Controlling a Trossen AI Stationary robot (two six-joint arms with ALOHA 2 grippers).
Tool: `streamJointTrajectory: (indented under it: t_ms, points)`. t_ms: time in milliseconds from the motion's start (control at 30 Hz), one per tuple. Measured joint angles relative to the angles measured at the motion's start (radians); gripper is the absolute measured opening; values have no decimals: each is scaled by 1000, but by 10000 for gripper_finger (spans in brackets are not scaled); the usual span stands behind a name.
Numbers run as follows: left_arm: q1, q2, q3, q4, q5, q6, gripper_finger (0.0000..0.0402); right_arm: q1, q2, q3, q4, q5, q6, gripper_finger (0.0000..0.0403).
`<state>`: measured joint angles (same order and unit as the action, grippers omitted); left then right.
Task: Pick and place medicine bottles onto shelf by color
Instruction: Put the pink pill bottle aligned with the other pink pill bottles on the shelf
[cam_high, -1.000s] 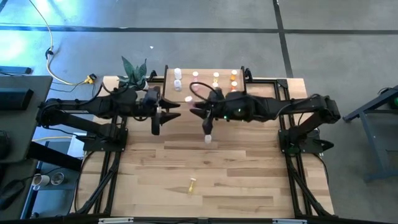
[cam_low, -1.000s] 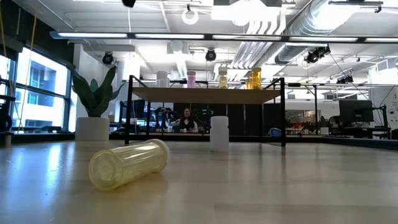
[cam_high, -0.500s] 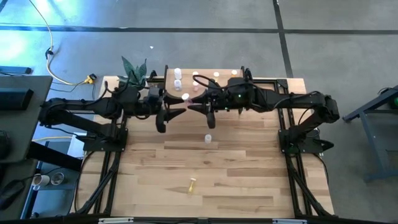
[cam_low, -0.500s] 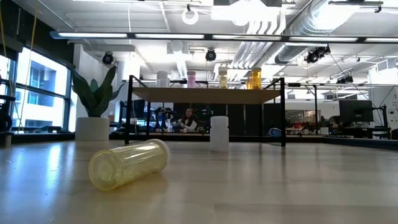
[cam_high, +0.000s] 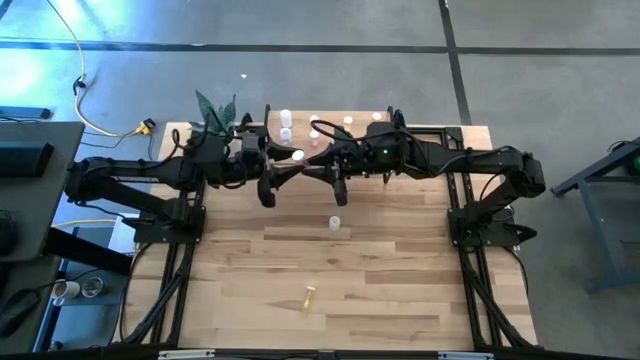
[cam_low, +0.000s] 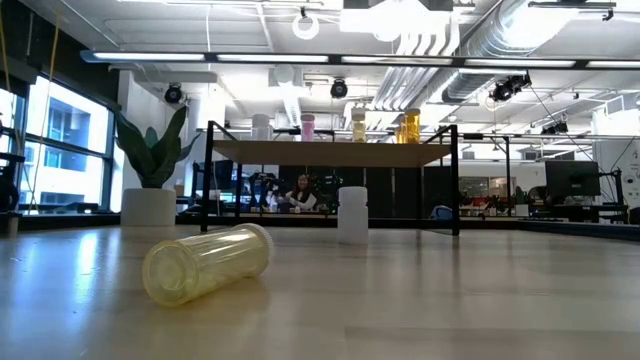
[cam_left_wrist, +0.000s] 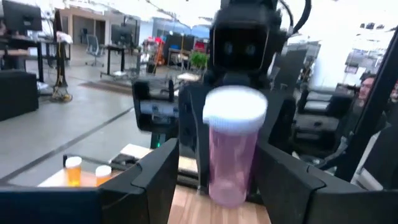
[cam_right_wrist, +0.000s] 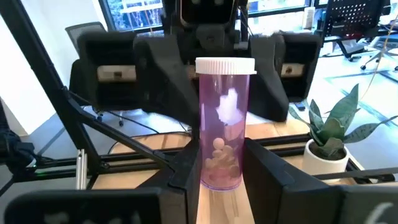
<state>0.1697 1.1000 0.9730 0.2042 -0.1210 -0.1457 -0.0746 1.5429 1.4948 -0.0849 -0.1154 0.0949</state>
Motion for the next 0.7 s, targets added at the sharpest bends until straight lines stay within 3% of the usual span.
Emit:
streamJointTrajectory:
  t_ms: [333, 700]
  points:
    - [8, 4, 0, 12, 1, 0, 182, -1, 1, 0, 35, -1, -17, 87]
    - [7, 5, 0, 15, 12, 4, 105, -1, 1, 0, 34, 0, -16, 87]
